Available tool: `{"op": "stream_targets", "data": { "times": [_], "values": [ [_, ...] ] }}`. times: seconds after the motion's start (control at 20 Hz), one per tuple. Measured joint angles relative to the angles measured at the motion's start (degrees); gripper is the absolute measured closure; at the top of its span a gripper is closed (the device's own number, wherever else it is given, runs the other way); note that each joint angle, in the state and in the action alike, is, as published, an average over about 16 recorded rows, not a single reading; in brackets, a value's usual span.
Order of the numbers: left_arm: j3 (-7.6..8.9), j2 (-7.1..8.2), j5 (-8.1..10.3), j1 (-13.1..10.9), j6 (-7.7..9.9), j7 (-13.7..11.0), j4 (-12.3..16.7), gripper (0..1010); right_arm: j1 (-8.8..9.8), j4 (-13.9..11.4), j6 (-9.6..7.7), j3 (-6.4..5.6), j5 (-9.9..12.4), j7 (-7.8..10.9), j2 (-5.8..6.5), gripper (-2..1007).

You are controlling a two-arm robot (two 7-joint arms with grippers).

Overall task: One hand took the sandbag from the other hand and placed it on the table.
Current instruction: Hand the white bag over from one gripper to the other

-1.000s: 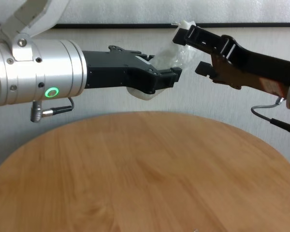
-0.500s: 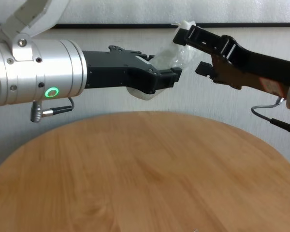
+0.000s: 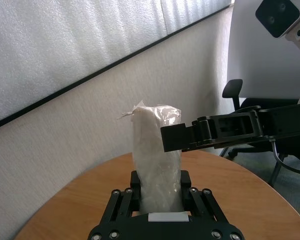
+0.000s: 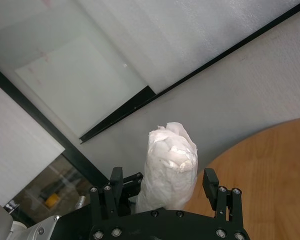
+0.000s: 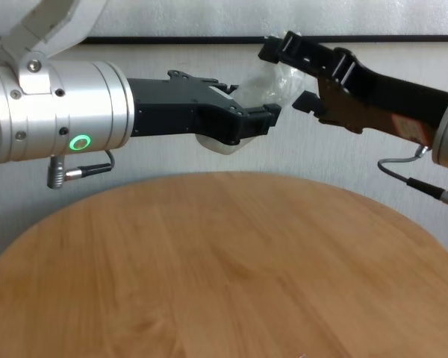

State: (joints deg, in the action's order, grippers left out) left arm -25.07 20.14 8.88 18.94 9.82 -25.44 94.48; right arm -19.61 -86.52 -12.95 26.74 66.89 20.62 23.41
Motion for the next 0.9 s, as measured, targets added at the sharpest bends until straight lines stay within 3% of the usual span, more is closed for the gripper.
{"op": "stream_targets", "data": {
  "times": [0.45, 0.9],
  "values": [
    [0.00, 0.00, 0.00, 0.0, 0.00, 0.0, 0.0, 526, -0.23, 0.1, 0.01, 0.33, 0.3, 0.18, 0.07, 70],
    [0.00, 0.00, 0.00, 0.0, 0.00, 0.0, 0.0, 526, -0.16, 0.1, -0.02, 0.19, 0.2, 0.13, 0.09, 307]
  ]
}}
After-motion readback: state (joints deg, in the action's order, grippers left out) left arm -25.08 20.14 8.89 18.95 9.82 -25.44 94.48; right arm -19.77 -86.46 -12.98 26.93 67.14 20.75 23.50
